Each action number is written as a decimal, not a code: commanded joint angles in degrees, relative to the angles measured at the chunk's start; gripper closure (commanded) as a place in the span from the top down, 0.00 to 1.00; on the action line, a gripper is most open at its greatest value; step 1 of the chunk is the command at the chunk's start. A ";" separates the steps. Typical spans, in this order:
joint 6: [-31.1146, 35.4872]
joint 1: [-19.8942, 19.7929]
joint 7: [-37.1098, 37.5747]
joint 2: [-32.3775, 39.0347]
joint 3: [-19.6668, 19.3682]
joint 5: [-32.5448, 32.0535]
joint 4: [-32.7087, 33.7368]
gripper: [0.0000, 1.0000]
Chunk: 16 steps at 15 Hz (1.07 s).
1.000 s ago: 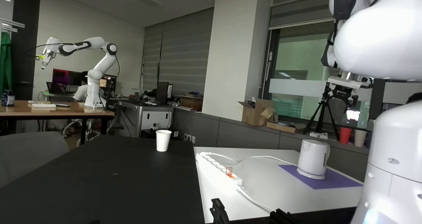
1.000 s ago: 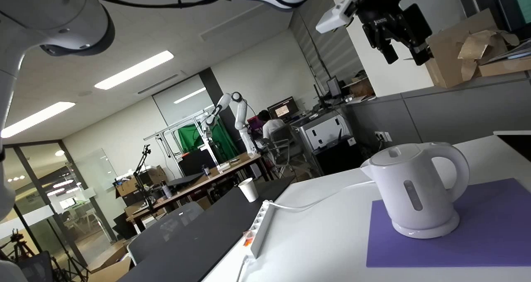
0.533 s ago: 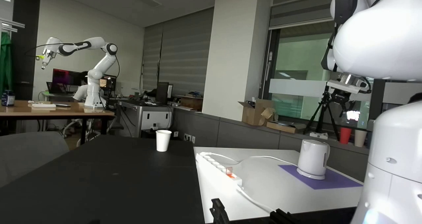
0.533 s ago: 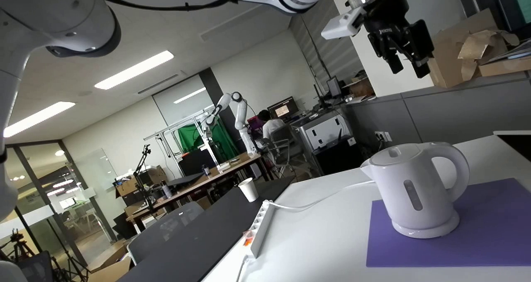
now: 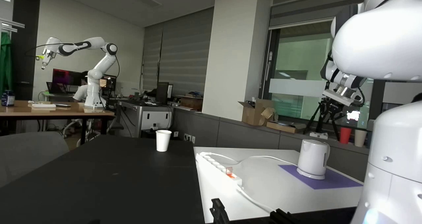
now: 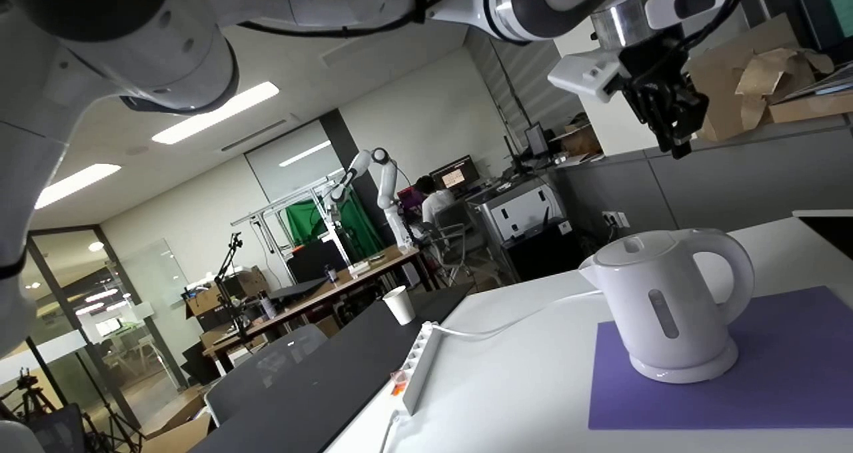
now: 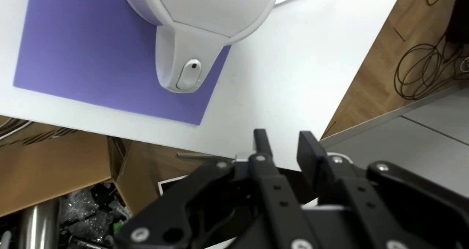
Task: Turn on the kettle
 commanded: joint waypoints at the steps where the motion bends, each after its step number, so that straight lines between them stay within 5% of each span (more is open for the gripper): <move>1: -2.01 -0.87 4.74 6.31 1.33 -0.48 9.20 0.00; 16: -8.57 2.83 17.01 17.78 -4.50 -16.77 22.00 0.00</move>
